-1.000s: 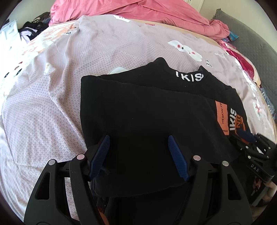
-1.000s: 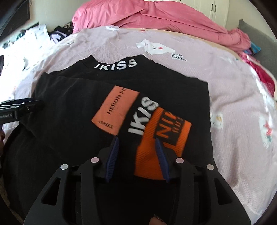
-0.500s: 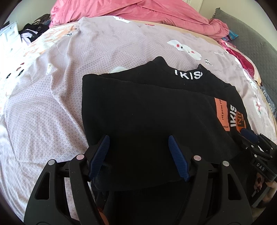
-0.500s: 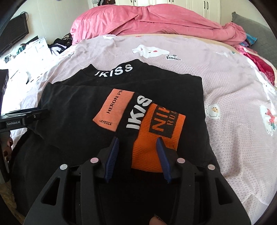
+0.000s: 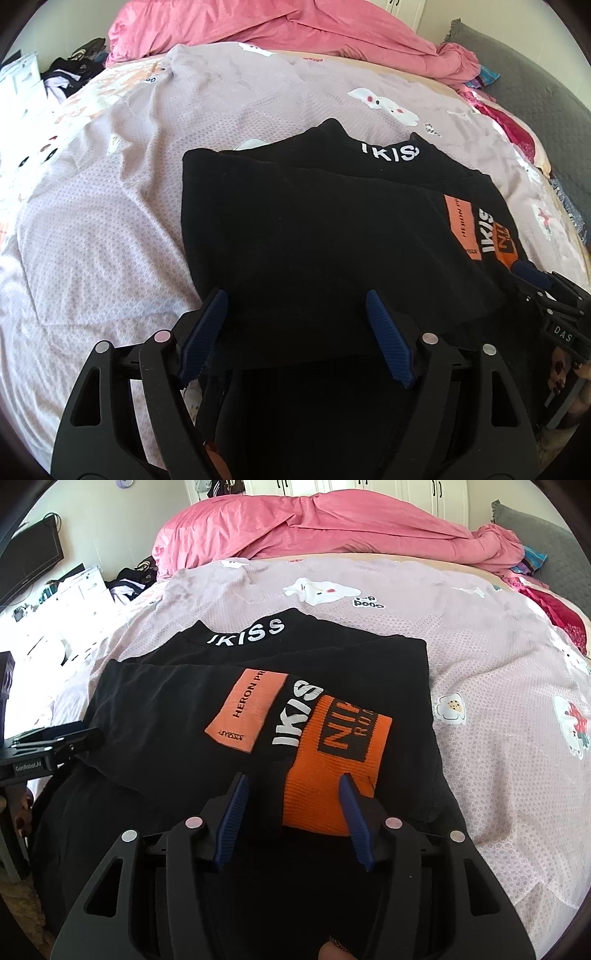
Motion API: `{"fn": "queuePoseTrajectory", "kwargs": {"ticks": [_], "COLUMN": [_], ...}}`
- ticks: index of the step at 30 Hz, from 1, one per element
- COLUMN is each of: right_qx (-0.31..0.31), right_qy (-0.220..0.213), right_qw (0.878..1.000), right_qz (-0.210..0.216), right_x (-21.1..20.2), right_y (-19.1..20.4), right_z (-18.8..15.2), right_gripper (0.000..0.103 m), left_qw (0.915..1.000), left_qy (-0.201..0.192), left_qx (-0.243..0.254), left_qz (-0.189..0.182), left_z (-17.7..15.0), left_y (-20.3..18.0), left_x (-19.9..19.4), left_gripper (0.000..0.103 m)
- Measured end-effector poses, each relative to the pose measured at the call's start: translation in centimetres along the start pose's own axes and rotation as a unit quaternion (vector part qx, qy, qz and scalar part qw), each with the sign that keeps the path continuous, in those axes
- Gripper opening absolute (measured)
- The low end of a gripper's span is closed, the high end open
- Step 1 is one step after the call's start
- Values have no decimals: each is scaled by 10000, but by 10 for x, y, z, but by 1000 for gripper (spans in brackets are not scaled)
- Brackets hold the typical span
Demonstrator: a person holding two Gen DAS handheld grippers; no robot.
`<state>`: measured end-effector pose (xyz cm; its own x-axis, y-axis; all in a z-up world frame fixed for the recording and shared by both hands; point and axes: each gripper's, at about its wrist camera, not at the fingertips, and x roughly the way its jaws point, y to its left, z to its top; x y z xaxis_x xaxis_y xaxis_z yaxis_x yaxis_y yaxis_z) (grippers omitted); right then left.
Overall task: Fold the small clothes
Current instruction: 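Move both grippers back over the shirt toward its hem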
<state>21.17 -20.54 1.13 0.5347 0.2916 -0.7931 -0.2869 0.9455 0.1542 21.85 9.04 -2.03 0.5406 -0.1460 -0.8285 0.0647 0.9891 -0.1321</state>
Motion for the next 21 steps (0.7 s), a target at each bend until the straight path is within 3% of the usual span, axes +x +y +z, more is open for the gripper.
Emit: {"fn": "queuePoseTrajectory", "kwargs": {"ticks": [5,10,12,17,19,21], "right_qx": [117,268,392,512,562,621], "right_qy": [-25,-87,-133,-274,-328,-365], "right_qw": [9999,9996,9991,9983,9979,9974], "right_qz": [72,67,81,53,60,87], "right_x": [-8,-14,-18,-29,-32,-34], "right_y": [-2,-8,-14,-23,-25,-28], "right_z": [1,1,0,-3,-3,-2], "right_gripper": [65,69,78,82,84,85], "left_qw": [10000,10000,9999,9998,9997,9994], "left_qy": [-19,-51,-80,-176,-226,-338], "left_qx": [-39,-58,-76,-87,-93,-110], "left_qz": [5,-3,-34,-32,-15,29], "left_z": [-5,-6,-5,-5,-4,-3], "left_y": [2,1,1,1,2,3], "left_x": [-10,-16,-19,-30,-33,-39], "left_gripper": [73,75,75,76,93,93]}}
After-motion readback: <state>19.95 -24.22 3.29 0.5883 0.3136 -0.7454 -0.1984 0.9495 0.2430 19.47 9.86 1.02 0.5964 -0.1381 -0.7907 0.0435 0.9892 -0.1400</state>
